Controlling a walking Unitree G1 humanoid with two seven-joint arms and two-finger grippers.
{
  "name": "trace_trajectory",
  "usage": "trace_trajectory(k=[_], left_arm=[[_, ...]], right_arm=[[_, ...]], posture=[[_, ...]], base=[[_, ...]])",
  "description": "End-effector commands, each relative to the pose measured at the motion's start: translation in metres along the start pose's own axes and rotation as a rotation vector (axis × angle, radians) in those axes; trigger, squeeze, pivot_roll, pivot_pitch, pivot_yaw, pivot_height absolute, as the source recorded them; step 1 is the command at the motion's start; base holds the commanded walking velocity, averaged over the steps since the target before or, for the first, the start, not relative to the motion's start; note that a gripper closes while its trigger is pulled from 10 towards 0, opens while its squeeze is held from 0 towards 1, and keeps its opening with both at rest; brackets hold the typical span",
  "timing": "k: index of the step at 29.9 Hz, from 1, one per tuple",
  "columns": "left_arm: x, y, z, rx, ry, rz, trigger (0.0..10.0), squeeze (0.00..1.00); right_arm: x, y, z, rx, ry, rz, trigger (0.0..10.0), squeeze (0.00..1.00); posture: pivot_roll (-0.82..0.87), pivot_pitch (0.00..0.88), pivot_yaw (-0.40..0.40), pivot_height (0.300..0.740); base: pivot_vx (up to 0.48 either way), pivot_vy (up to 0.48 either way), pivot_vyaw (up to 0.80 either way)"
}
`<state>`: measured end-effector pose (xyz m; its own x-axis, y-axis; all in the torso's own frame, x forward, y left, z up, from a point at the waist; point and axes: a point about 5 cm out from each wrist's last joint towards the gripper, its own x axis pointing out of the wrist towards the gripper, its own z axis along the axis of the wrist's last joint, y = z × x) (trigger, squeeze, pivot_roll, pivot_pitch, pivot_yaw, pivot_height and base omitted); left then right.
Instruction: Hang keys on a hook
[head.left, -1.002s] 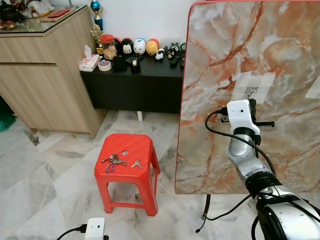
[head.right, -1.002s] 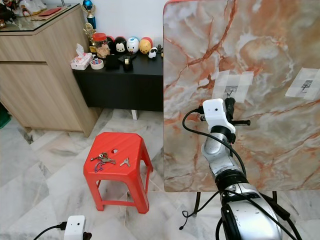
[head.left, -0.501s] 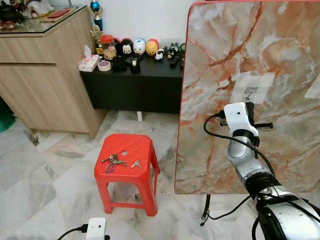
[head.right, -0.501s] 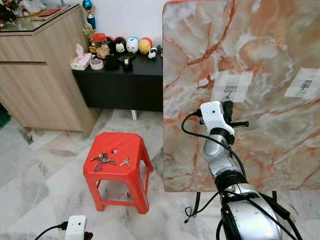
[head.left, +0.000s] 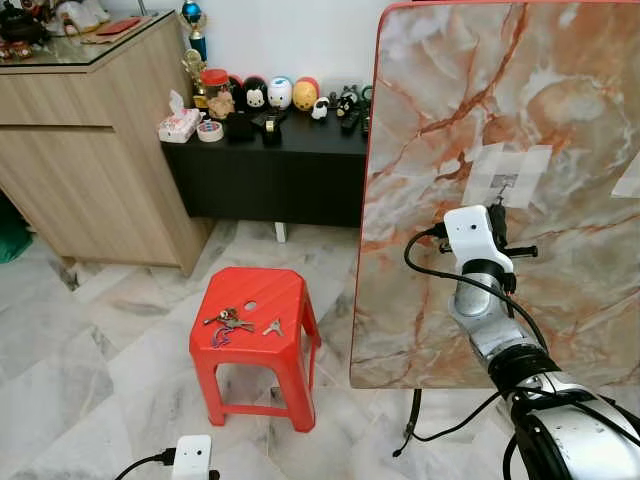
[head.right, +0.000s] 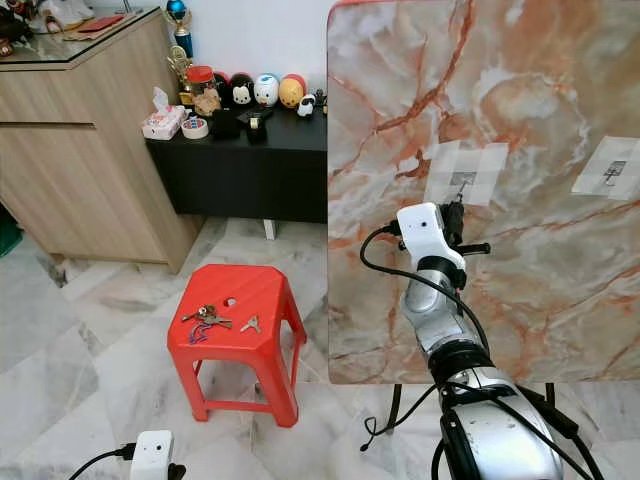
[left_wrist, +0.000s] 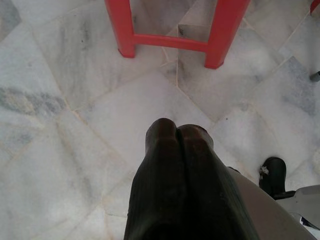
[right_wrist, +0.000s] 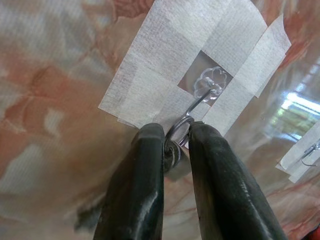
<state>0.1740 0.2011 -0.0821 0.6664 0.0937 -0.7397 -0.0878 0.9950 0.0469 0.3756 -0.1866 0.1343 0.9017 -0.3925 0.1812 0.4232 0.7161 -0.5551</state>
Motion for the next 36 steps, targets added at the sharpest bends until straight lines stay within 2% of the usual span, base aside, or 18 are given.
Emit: trace_trajectory(k=[1, 5, 7, 8, 12, 17, 18, 19, 21, 22, 23, 24, 25, 26, 28, 29, 31, 36], left_arm=[[-0.001, 0.003, -0.003, -0.001, 0.015, 0.005, 10.0, 0.00], [-0.001, 0.003, -0.003, -0.001, 0.018, 0.005, 10.0, 0.00], [-0.001, 0.002, -0.003, 0.000, 0.021, 0.004, 10.0, 0.00], [-0.001, 0.002, -0.003, 0.002, 0.021, 0.005, 10.0, 0.00], [-0.001, 0.002, -0.003, 0.004, 0.019, 0.005, 10.0, 0.00], [-0.001, 0.002, -0.004, 0.006, 0.016, 0.006, 10.0, 0.00], [-0.001, 0.003, -0.004, 0.010, 0.013, 0.008, 10.0, 0.00], [-0.001, 0.003, -0.004, 0.010, 0.013, 0.008, 10.0, 0.00], [-0.001, 0.004, -0.003, 0.014, 0.010, 0.010, 10.0, 0.00], [-0.001, 0.005, -0.002, 0.017, 0.008, 0.012, 10.0, 0.00], [-0.001, 0.005, -0.002, 0.017, 0.008, 0.012, 10.0, 0.00], [-0.001, 0.006, -0.001, 0.019, 0.006, 0.013, 10.0, 0.00], [-0.001, 0.006, -0.001, 0.019, 0.006, 0.013, 10.0, 0.00], [0.000, 0.007, 0.000, 0.022, 0.005, 0.015, 10.0, 0.00], [0.000, 0.007, 0.000, 0.023, 0.004, 0.016, 10.0, 0.00], [0.000, 0.008, 0.001, 0.030, 0.002, 0.019, 10.0, 0.00], [0.000, 0.010, 0.002, 0.027, -0.004, 0.023, 10.0, 0.00], [0.000, 0.011, 0.003, 0.022, -0.007, 0.025, 10.0, 0.00]], right_arm=[[-0.001, -0.002, -0.003, 0.010, 0.005, -0.009, 10.0, 1.00], [-0.002, -0.002, -0.003, 0.051, -0.003, -0.004, 10.0, 1.00], [-0.006, 0.002, -0.004, 0.191, 0.019, 0.042, 10.0, 1.00], [-0.008, 0.004, -0.008, 0.230, 0.042, 0.059, 10.0, 0.00], [-0.014, 0.008, -0.016, 0.277, 0.075, 0.096, 10.0, 0.00], [-0.047, 0.023, -0.055, 0.307, 0.173, 0.244, 10.0, 0.00], [-0.065, 0.027, -0.079, 0.328, 0.271, 0.278, 10.0, 0.00], [-0.065, 0.027, -0.079, 0.328, 0.271, 0.278, 10.0, 0.00], [-0.086, 0.029, -0.109, 0.372, 0.441, 0.283, 10.0, 0.00], [-0.107, 0.028, -0.137, 0.386, 0.629, 0.272, 10.0, 0.00], [-0.107, 0.028, -0.137, 0.386, 0.629, 0.272, 10.0, 0.00], [-0.126, 0.026, -0.156, 0.413, 0.763, 0.259, 10.0, 0.00], [-0.126, 0.026, -0.156, 0.413, 0.763, 0.259, 10.0, 0.00], [-0.143, 0.025, -0.170, 0.420, 0.856, 0.263, 10.0, 0.00], [-0.151, 0.024, -0.176, 0.408, 0.893, 0.273, 10.0, 0.00], [-0.172, 0.026, -0.187, 0.375, 0.960, 0.342, 10.0, 0.00], [-0.195, 0.029, -0.197, 0.362, 1.019, 0.425, 10.0, 0.00], [-0.213, 0.030, -0.203, 0.396, 1.093, 0.417, 10.0, 0.00]], posture=[[0.01, 0.009, 0.006, 0.740], [0.00, 0.009, 0.007, 0.740], [0.00, 0.011, 0.009, 0.740], [0.00, 0.013, 0.008, 0.740], [0.00, 0.015, 0.007, 0.740], [0.00, 0.015, 0.008, 0.740], [0.00, 0.016, 0.010, 0.740], [0.00, 0.016, 0.010, 0.740], [-0.01, 0.014, 0.013, 0.740], [-0.01, 0.011, 0.017, 0.740], [-0.01, 0.011, 0.017, 0.740], [-0.02, 0.006, 0.021, 0.740], [-0.02, 0.006, 0.021, 0.740], [-0.02, 0.006, 0.021, 0.740], [-0.02, 0.006, 0.021, 0.740], [-0.02, 0.000, 0.021, 0.740], [-0.01, 0.000, 0.021, 0.740], [-0.01, 0.000, 0.021, 0.740]], base=[[0.000, 0.000, 0.00], [0.000, 0.000, 0.00], [0.000, 0.000, 0.00], [0.000, 0.000, 0.00], [0.000, 0.000, 0.00], [0.000, 0.000, 0.00], [0.000, 0.000, 0.00], [0.000, 0.000, 0.00], [0.000, 0.000, 0.00], [0.000, 0.000, 0.00], [0.000, 0.000, 0.00], [0.000, 0.000, 0.00], [0.000, 0.000, 0.00], [0.000, 0.000, 0.00], [0.000, 0.000, 0.00], [0.000, 0.000, 0.00], [0.000, 0.000, 0.00], [0.000, 0.000, 0.00]])
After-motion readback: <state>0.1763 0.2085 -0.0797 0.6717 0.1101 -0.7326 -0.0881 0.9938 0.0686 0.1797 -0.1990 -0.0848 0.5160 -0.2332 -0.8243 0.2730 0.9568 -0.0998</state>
